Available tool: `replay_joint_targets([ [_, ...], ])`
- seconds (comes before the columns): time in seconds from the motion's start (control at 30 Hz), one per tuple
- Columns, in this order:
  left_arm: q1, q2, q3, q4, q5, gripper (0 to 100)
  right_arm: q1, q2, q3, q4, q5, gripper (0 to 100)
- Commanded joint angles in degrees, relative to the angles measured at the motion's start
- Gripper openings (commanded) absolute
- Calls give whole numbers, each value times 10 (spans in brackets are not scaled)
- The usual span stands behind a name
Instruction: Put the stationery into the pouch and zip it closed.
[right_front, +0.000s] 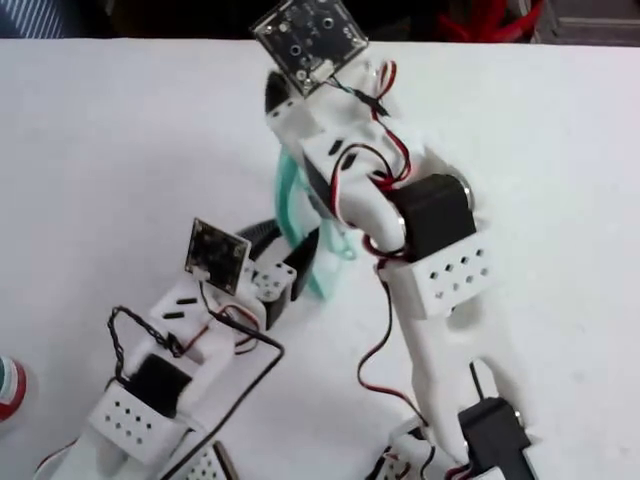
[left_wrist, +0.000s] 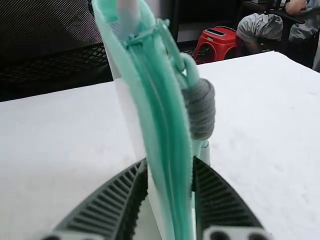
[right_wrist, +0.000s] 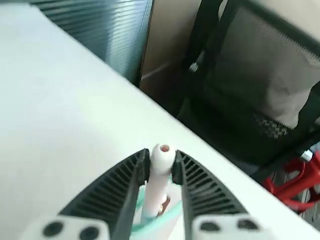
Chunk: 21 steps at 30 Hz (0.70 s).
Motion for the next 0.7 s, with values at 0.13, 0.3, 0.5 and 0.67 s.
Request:
replay_joint_targets([
  [0.13, 7, -6, -4, -15, 0, 148, 6, -34, -26, 42, 2, 261],
  [0.3, 7, -6, -4, -15, 0, 148, 21, -41, -33, 89, 4, 259],
  [0.5, 7, -6, -4, -15, 0, 148, 38, -40, 6, 216, 8, 258],
  [0.67, 7, -6, -4, -15, 0, 148, 20, -41, 51, 236, 4, 258],
])
